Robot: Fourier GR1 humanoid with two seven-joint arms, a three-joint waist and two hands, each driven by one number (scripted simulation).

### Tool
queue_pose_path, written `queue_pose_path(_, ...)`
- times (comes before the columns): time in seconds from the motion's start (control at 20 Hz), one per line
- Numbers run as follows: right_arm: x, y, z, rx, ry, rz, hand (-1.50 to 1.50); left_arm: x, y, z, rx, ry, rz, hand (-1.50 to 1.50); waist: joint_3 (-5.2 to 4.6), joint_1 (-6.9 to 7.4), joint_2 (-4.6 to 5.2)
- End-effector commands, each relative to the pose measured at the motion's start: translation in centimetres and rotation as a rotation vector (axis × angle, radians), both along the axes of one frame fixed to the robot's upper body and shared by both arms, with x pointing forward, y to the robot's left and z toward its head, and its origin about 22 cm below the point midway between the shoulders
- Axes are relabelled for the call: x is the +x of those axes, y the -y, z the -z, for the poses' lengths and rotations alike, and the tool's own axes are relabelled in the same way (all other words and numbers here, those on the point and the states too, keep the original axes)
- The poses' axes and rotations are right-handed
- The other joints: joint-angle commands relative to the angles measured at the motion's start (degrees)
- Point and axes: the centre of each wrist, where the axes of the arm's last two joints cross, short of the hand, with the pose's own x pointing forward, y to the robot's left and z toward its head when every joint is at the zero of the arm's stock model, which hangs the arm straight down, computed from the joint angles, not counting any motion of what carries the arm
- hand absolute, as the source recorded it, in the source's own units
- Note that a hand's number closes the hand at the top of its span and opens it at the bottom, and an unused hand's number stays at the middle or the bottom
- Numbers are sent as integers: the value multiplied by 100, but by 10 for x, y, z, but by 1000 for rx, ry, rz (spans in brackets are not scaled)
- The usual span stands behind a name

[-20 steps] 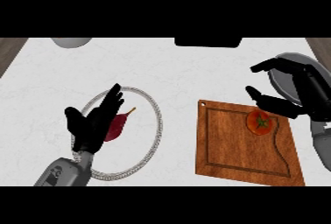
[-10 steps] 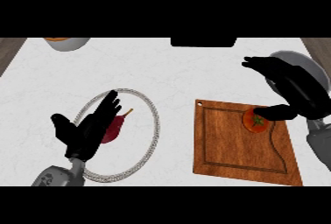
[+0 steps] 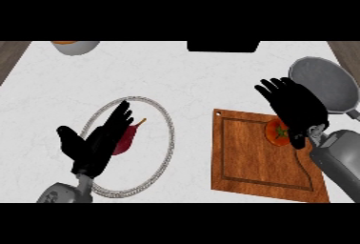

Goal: Pick the tomato from the cutting board and place it in the pan

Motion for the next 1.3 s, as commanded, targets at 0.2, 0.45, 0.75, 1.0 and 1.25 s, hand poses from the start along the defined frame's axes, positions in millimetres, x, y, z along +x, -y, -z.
queue_pose_path(0.2, -17, -90, 31, -388, -204, 165, -150, 2, -10, -5, 5, -2, -19, 0, 27, -54, 9)
queue_pose_path(0.45, -30, -132, 46, -375, -224, 253, -150, -5, -14, -5, -4, 9, -29, 0, 40, -81, 28)
queue_pose_path(0.75, -29, -129, 43, -399, -194, 266, -150, 3, -3, -5, -1, -2, -28, 0, 41, -107, 39)
queue_pose_path(1.0, -26, -101, 50, -466, -130, 287, -150, -3, -15, 3, -14, 17, -30, 0, 41, -107, 41)
queue_pose_path(1.25, -25, -87, 45, -513, -120, 298, -150, -11, -16, -3, 6, 12, -23, 0, 42, -103, 35)
